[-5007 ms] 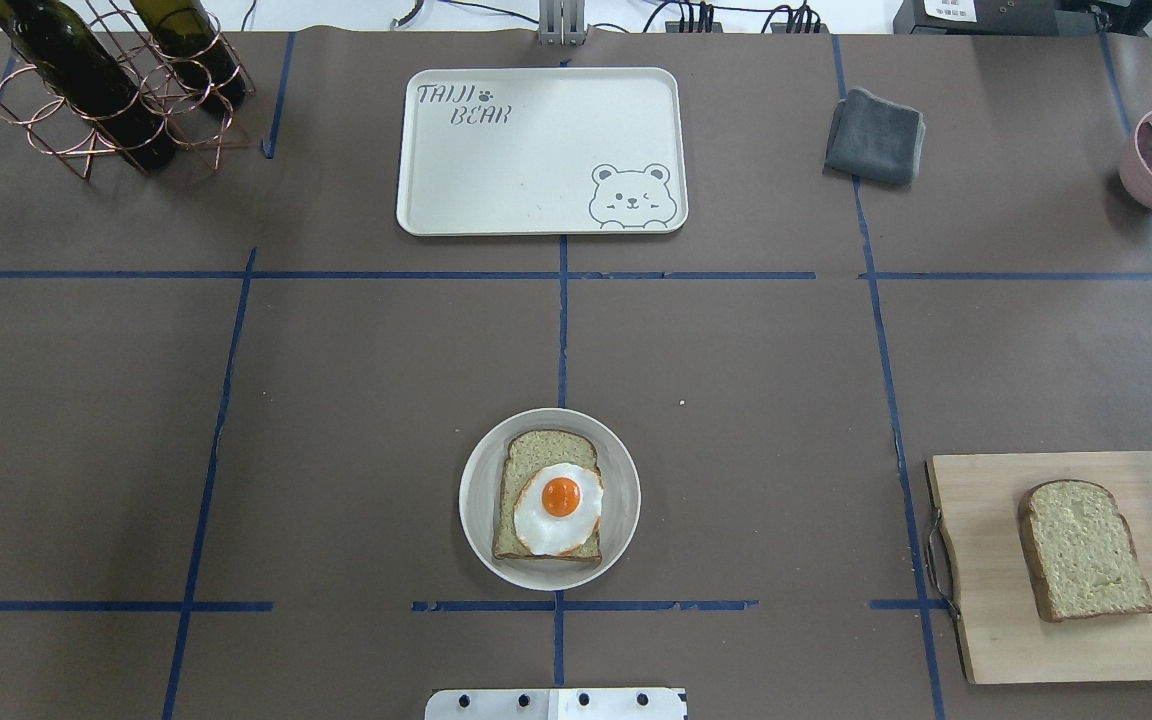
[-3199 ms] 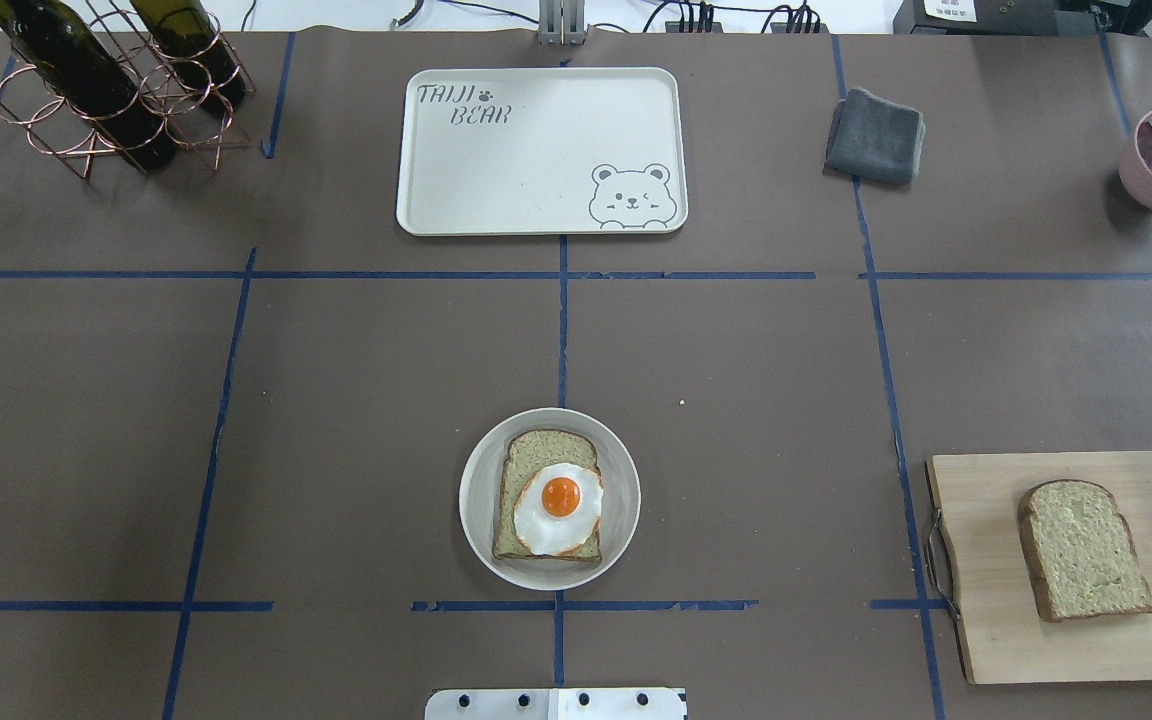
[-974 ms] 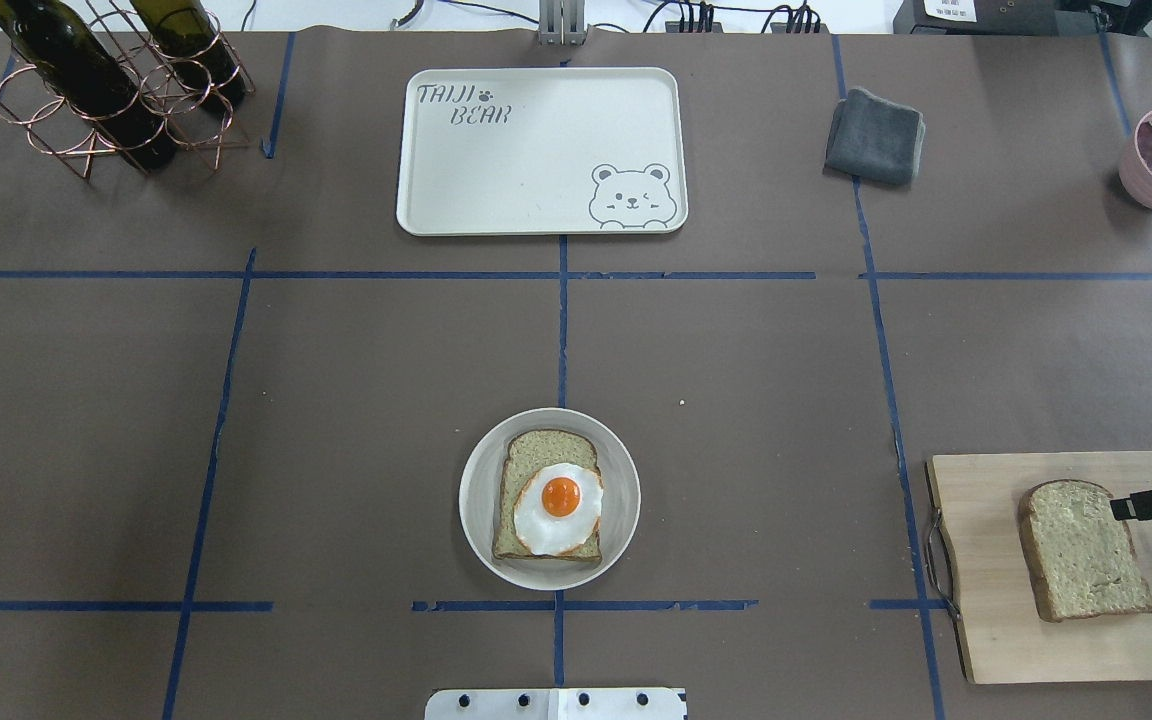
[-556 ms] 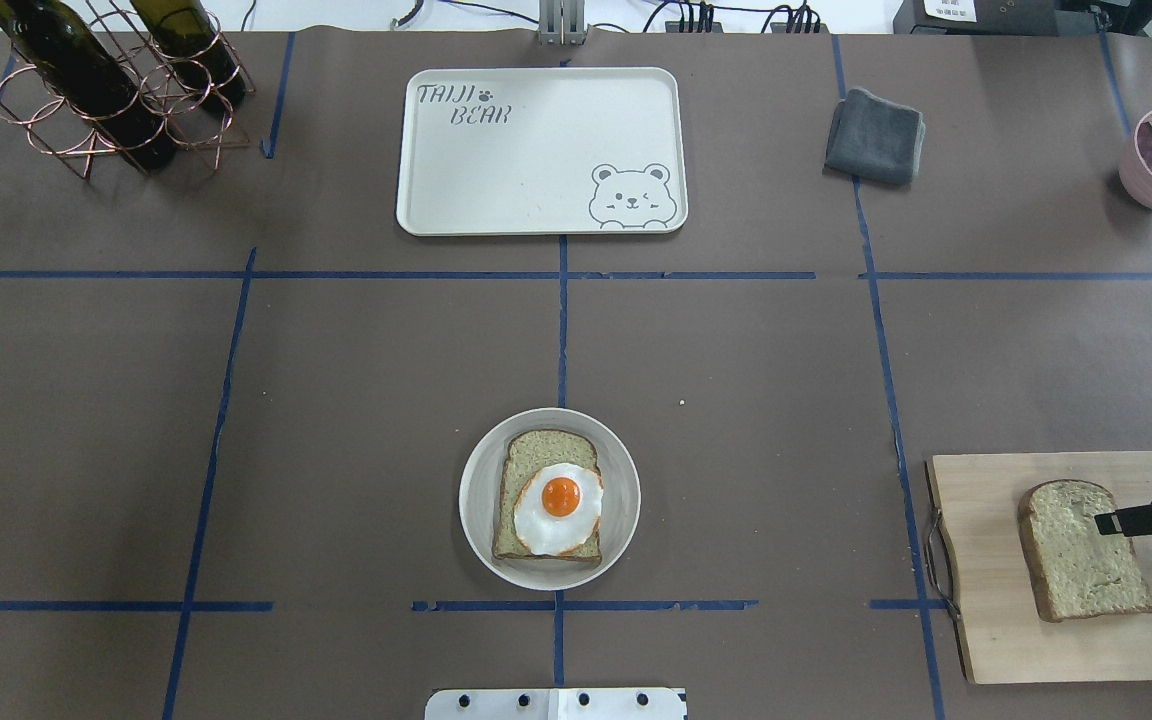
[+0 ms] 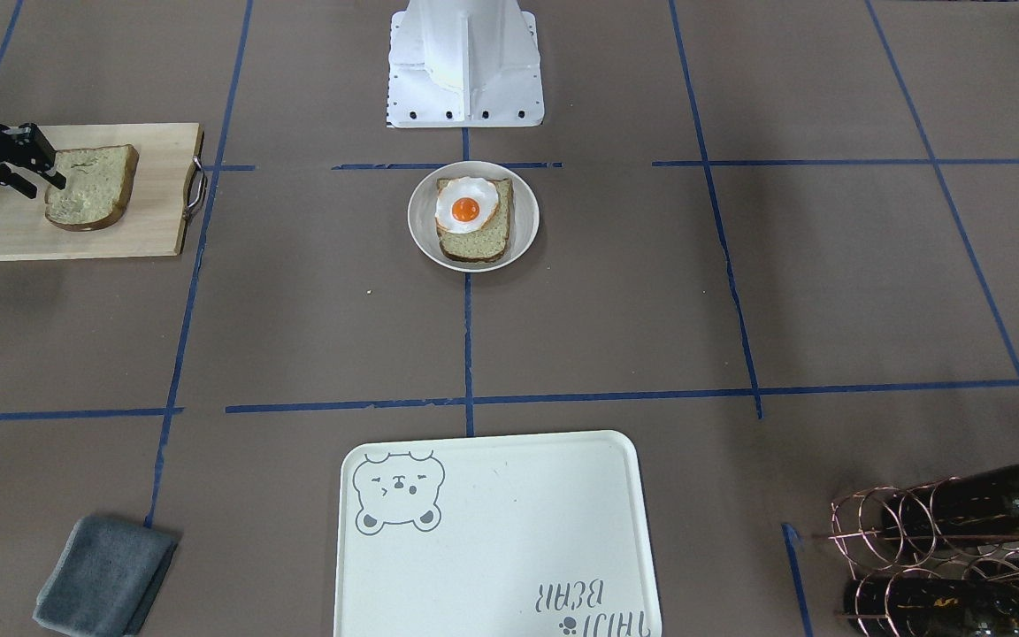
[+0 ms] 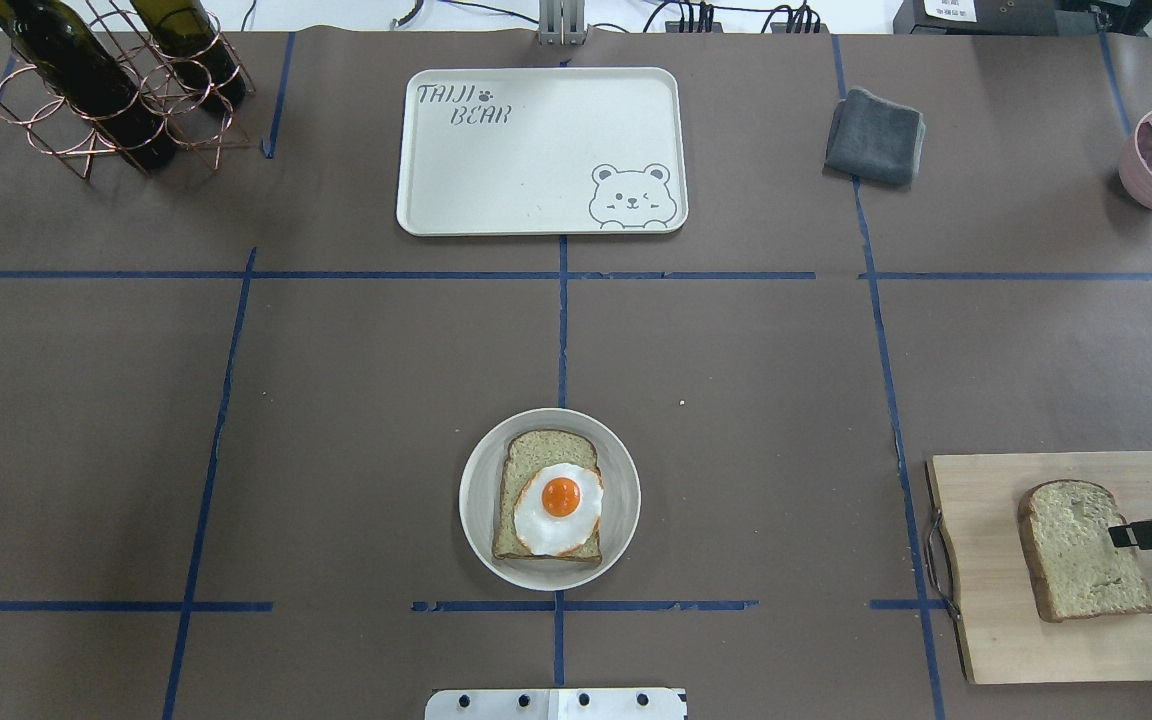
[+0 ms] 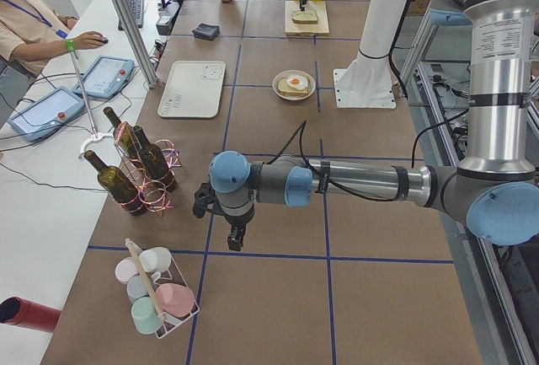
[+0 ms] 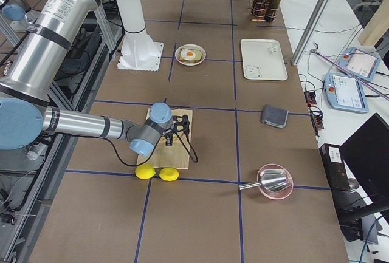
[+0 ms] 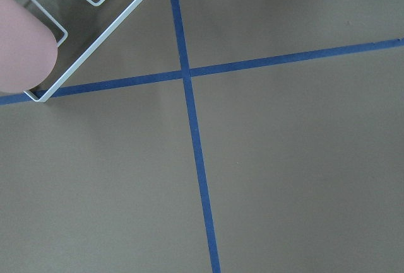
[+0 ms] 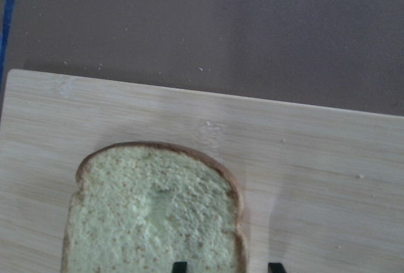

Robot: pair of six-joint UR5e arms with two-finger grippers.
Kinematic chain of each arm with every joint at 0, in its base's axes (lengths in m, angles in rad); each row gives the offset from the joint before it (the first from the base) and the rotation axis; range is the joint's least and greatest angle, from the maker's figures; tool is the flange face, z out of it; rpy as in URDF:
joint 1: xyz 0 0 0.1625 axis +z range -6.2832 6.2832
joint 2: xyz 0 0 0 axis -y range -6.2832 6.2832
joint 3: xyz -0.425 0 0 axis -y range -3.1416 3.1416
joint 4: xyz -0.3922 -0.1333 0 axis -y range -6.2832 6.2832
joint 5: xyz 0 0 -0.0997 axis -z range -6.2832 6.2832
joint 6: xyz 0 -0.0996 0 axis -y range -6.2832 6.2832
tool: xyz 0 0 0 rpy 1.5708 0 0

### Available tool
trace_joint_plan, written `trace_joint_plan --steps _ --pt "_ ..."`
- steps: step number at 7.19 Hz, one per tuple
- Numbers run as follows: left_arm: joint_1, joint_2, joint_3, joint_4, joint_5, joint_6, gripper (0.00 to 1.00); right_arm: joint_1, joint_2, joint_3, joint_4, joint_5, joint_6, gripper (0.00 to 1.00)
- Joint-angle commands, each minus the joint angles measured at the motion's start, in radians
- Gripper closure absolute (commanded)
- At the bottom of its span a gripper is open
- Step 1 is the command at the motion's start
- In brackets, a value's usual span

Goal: Make sandwich and place on tray
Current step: 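Grasp the bread slice edge with the right gripper and lift it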

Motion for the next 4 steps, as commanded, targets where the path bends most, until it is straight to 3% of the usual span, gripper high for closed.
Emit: trace_joint_plan --steps 1,4 --pt "0.0 0.0 0.0 0.0 0.002 0.0 0.0 0.0 -0.003 -0.007 0.001 0.0 0.0 0.49" --pt "0.0 0.0 0.0 0.0 0.0 0.0 0.0 -0.011 0.003 -0.007 0.001 -0.002 0.0 0.49"
